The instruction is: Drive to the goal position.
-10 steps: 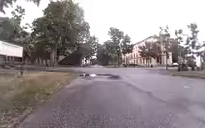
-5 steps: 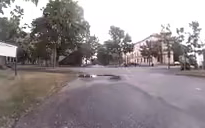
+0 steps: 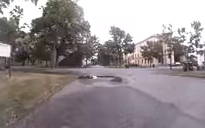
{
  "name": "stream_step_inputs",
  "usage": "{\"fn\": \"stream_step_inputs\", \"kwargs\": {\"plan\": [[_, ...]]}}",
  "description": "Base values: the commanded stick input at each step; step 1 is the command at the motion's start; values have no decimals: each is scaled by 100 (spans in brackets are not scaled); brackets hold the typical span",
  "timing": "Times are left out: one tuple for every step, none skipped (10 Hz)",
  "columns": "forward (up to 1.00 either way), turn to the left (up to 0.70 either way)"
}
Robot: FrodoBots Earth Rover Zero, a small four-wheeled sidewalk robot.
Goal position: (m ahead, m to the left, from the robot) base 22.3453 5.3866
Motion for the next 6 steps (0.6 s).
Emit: {"fn": "stream_step_inputs", "kwargs": {"plan": [[70,0],[70,0],[70,0],[70,0],[70,0],[70,0]]}}
